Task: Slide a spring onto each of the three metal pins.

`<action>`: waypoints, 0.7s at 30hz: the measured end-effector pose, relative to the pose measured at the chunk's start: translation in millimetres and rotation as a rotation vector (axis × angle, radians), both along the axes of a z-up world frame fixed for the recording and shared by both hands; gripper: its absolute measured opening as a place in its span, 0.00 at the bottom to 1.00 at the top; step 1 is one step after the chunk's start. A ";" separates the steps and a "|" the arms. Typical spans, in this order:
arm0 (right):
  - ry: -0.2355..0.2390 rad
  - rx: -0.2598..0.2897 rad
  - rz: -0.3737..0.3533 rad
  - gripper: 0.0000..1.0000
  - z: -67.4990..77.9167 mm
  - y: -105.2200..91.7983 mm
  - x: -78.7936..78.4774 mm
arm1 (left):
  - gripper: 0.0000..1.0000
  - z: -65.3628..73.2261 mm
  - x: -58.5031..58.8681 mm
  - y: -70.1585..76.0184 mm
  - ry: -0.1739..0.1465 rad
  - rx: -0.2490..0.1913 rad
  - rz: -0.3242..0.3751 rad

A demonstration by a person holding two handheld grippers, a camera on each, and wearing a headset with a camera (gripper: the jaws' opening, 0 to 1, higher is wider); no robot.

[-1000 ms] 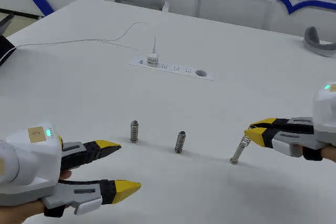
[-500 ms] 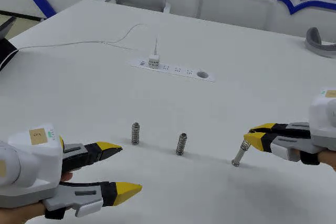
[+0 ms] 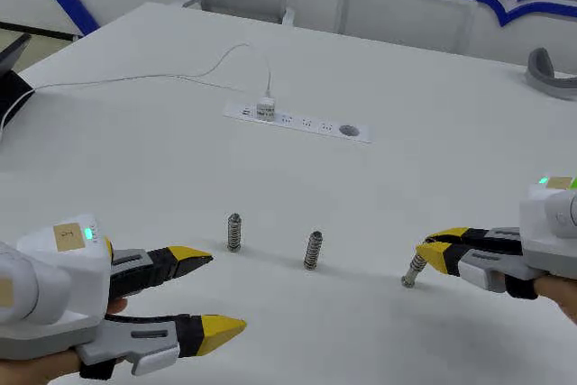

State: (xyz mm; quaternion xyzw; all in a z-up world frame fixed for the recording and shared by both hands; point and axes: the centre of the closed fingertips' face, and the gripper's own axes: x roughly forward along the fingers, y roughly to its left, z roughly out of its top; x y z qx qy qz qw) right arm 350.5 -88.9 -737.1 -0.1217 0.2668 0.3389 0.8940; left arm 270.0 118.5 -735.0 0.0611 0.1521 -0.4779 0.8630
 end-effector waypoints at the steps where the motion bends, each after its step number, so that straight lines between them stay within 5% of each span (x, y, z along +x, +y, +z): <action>1: 0.000 0.001 -0.001 0.12 -1.1 -0.2 0.5 | 0.52 0.0 0.0 -0.1 0.000 0.000 0.000; 21: 0.035 0.013 -0.030 0.12 -22.4 -0.1 1.6 | 0.52 -0.3 0.9 0.4 0.001 -0.001 0.003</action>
